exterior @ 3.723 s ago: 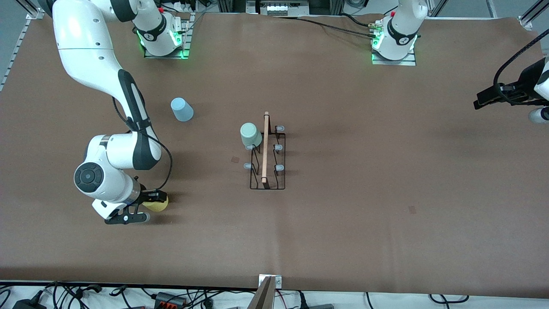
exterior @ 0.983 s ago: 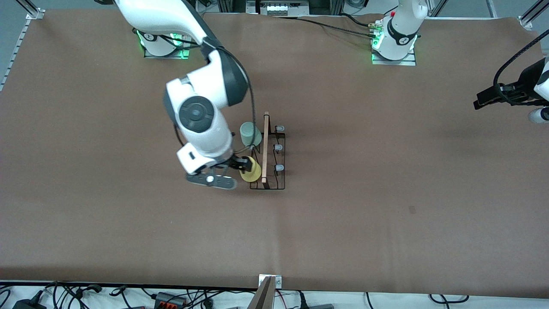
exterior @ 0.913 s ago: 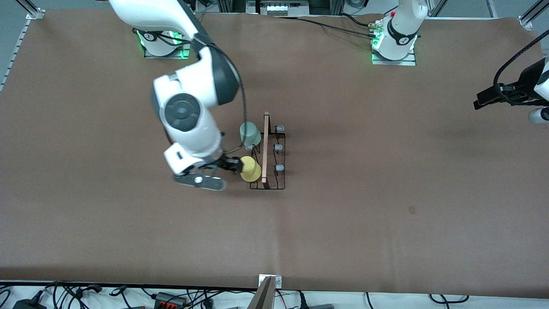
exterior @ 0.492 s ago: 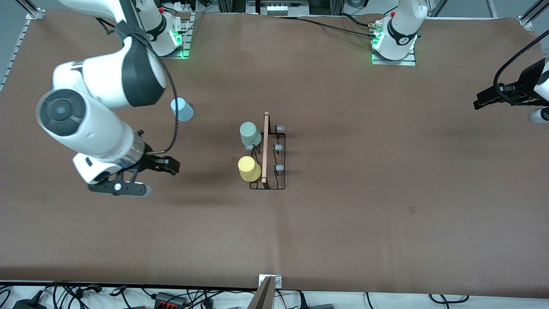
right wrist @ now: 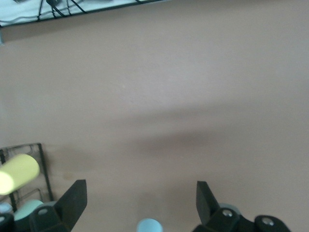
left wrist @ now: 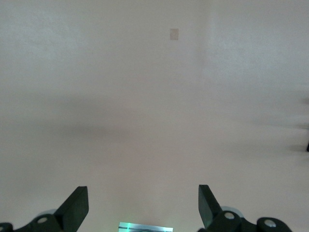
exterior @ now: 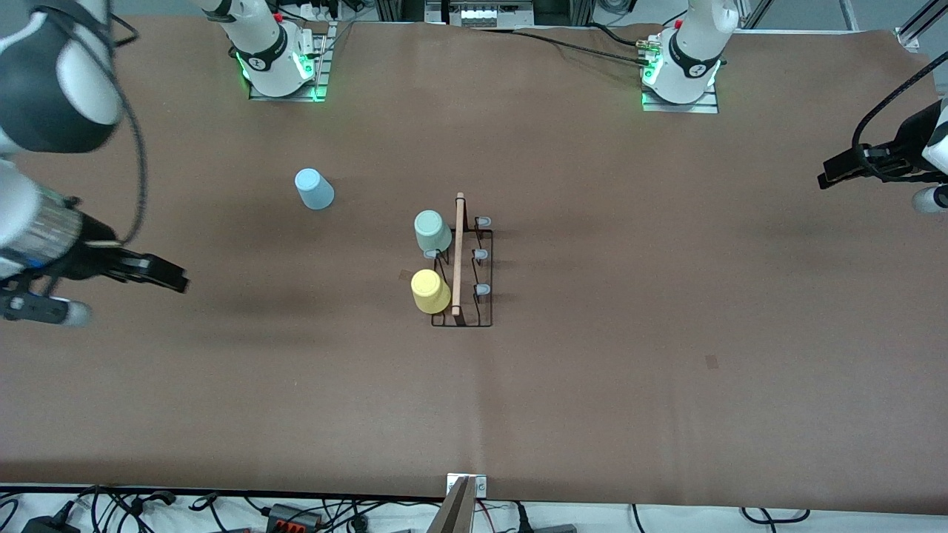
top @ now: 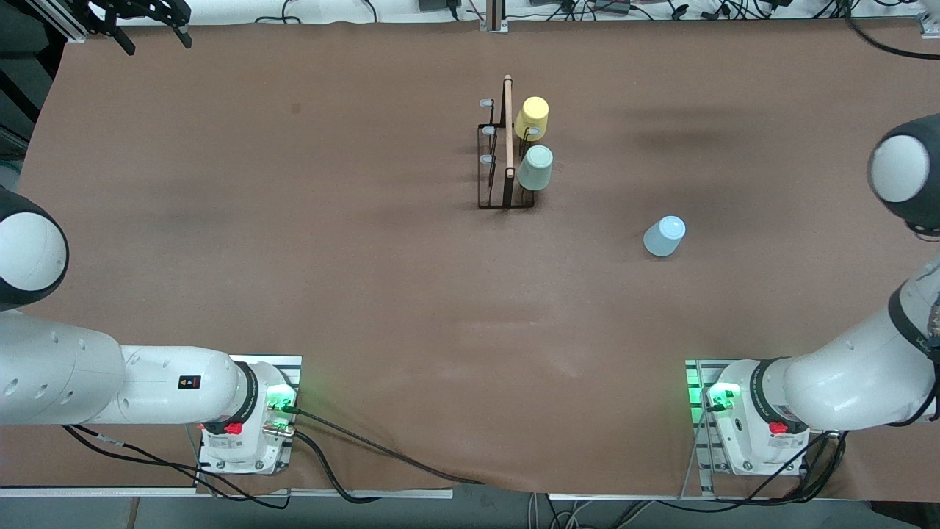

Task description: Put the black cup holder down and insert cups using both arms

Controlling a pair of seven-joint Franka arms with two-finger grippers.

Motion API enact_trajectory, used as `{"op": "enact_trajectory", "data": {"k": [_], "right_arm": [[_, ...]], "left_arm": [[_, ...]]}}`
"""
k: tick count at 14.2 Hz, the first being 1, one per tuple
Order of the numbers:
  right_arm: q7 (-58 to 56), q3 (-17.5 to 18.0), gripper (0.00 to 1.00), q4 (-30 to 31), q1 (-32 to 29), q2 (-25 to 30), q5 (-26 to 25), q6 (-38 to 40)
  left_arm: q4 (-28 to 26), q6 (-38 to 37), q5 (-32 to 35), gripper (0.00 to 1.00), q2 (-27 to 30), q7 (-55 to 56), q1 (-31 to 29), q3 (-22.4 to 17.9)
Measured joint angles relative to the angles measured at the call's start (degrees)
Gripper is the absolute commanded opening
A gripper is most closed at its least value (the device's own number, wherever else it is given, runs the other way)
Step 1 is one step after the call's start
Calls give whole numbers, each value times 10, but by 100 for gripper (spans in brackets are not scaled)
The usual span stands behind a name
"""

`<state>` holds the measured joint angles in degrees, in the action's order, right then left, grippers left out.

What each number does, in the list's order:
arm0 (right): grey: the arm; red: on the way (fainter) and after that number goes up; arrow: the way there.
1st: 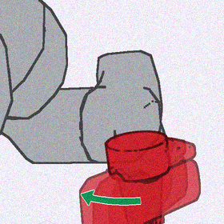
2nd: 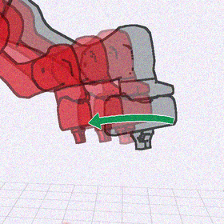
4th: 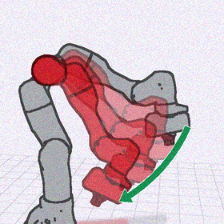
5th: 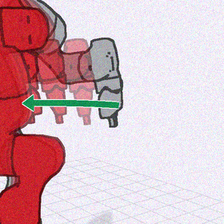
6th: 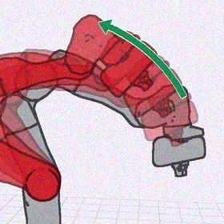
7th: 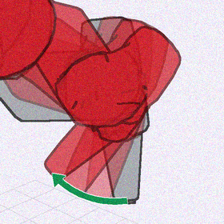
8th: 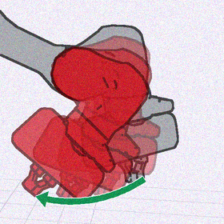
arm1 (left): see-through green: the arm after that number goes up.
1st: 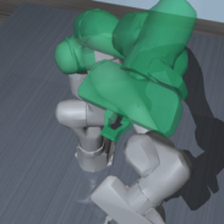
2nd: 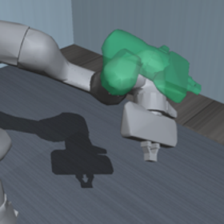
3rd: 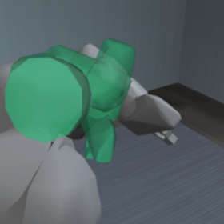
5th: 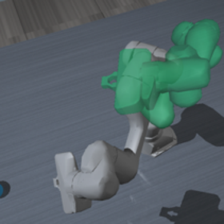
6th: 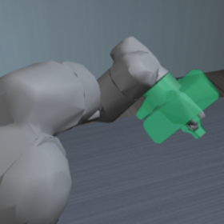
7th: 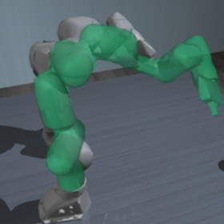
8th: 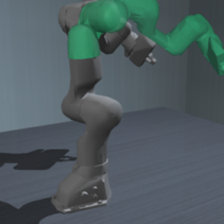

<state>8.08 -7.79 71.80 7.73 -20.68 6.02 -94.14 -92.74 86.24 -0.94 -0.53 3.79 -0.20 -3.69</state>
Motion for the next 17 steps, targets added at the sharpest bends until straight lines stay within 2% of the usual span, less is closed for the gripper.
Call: {"op": "enact_trajectory", "data": {"k": [4, 10, 12, 15, 17], "right_arm": [[-88, 9, 100, 52, -57, 49, -1, 0], [-91, 31, 100, 112, -59, 92, -44, -11], [-91, 31, 100, 155, -60, 120, -44, -24], [-91, 31, 100, 263, -61, 189, -47, -70], [-91, 32, 100, 303, -61, 221, -49, -80]], "left_arm": [[0, 0, 0, 100, 0, 0, 0, 0], [0, 0, 0, 100, 0, 0, 0, 0], [0, 0, 0, 100, 0, 0, 0, 0], [0, 0, 0, 100, 0, 0, 0, 0], [0, 0, 0, 100, 0, 0, 0, 0]]}}
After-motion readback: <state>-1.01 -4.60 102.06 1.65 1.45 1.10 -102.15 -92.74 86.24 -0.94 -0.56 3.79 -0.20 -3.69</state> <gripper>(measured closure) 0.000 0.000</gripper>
